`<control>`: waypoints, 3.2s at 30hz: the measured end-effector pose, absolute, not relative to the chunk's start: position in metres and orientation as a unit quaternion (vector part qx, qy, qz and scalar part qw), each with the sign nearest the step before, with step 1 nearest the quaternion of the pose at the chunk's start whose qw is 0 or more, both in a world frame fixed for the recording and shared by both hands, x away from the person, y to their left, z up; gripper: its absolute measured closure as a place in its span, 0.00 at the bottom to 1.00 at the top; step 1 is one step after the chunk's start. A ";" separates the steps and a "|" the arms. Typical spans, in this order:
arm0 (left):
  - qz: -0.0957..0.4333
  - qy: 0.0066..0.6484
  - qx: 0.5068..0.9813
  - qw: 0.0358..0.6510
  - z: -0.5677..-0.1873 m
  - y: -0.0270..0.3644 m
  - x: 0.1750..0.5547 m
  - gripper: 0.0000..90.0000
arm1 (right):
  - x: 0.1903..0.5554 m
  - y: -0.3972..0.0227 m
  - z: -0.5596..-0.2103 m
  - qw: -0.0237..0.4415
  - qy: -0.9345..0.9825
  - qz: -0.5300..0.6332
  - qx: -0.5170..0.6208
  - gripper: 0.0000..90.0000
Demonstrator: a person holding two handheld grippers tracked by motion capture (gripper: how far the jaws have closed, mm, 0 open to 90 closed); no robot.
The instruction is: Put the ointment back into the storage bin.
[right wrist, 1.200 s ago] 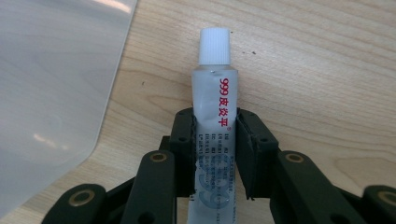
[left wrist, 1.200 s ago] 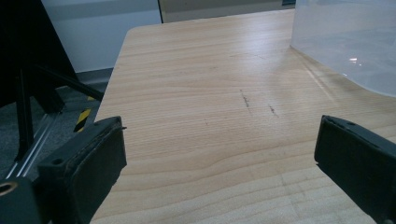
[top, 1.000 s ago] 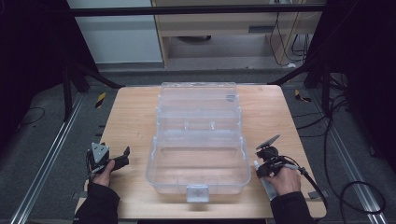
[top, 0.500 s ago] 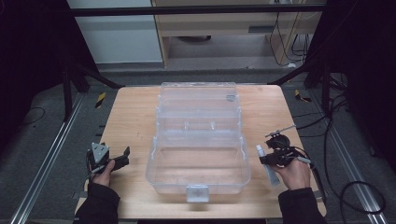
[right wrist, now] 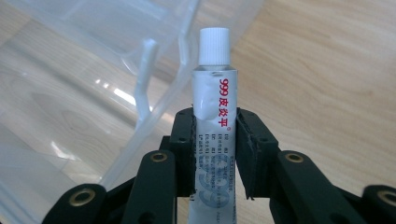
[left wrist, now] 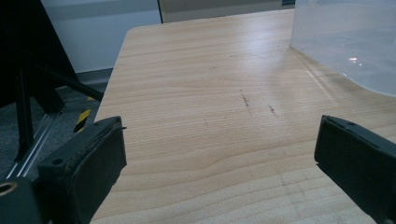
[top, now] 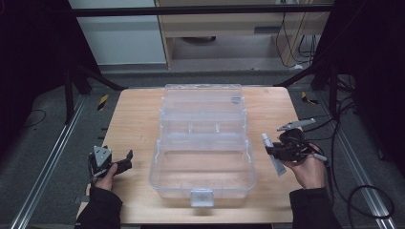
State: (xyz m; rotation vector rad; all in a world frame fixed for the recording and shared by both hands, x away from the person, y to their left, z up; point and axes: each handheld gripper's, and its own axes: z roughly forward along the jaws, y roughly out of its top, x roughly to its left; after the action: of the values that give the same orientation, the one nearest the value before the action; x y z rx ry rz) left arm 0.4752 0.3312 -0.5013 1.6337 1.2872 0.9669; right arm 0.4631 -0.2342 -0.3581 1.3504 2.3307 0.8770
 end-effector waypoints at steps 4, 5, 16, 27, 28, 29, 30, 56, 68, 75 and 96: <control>0.384 0.512 0.649 0.412 -0.501 0.331 0.475 0.02 | 0.460 -0.232 -0.346 0.154 0.821 0.325 0.444 0.78; 0.384 0.512 0.649 0.412 -0.501 0.331 0.475 0.02 | 0.459 -0.232 -0.344 0.153 0.822 0.328 0.440 0.78; 0.383 0.512 0.649 0.412 -0.501 0.331 0.475 0.02 | 0.456 -0.211 -0.318 0.143 0.860 0.348 0.345 0.78; 0.383 0.512 0.649 0.412 -0.501 0.331 0.475 0.02 | 0.470 -0.177 -0.306 0.108 0.896 0.343 0.260 0.78; 0.383 0.512 0.649 0.412 -0.501 0.331 0.475 0.02 | 0.470 -0.177 -0.306 0.108 0.896 0.343 0.260 0.78; 0.383 0.512 0.649 0.412 -0.501 0.331 0.475 0.02 | 0.473 -0.170 -0.305 0.101 0.902 0.340 0.245 0.78; 0.382 0.512 0.649 0.413 -0.501 0.332 0.475 0.02 | 0.473 -0.166 -0.305 0.098 0.906 0.335 0.240 0.78; 0.382 0.512 0.649 0.414 -0.501 0.332 0.475 0.02 | 0.481 -0.101 -0.347 0.049 0.966 0.232 0.099 0.77; 0.382 0.512 0.649 0.413 -0.501 0.332 0.475 0.02 | 0.477 -0.092 -0.368 0.037 0.980 0.186 0.067 0.77; 0.382 0.512 0.649 0.414 -0.501 0.332 0.475 0.02 | 0.478 -0.085 -0.383 0.028 0.985 0.160 0.052 0.78; 0.382 0.512 0.649 0.414 -0.501 0.332 0.475 0.02 | 0.483 -0.067 -0.423 0.007 0.993 0.106 0.042 0.77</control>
State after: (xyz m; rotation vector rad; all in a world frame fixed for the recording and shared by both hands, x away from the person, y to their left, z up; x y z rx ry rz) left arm 0.4754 0.3319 -0.5012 1.6314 1.2870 0.9596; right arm 0.4827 -0.0674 -0.4226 0.1308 3.1080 0.3329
